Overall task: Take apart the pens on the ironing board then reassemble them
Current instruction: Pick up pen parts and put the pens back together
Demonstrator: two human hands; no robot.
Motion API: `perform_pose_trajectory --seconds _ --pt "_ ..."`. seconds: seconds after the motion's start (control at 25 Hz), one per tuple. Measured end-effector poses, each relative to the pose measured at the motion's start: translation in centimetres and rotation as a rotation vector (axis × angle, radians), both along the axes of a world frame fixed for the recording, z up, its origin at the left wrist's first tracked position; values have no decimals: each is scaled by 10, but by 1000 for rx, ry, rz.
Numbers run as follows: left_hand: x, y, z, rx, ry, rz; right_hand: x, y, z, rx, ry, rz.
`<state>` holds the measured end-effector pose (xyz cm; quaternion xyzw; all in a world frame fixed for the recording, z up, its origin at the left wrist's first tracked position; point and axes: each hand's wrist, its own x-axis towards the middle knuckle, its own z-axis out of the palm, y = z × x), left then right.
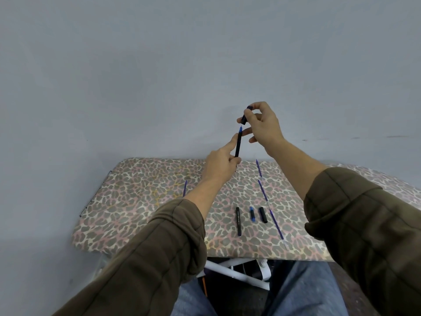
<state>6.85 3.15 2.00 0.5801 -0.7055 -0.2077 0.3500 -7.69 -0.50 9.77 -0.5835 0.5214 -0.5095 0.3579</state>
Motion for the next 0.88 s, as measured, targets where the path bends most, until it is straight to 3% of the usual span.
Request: perform_pose_trajectory --seconds 0.56,0.88 --pt "2 -1 6 56 81 59 10 4 -10 65 241 99" --pt "4 -3 4 56 83 92 11 -3 -35 -54 539 111"
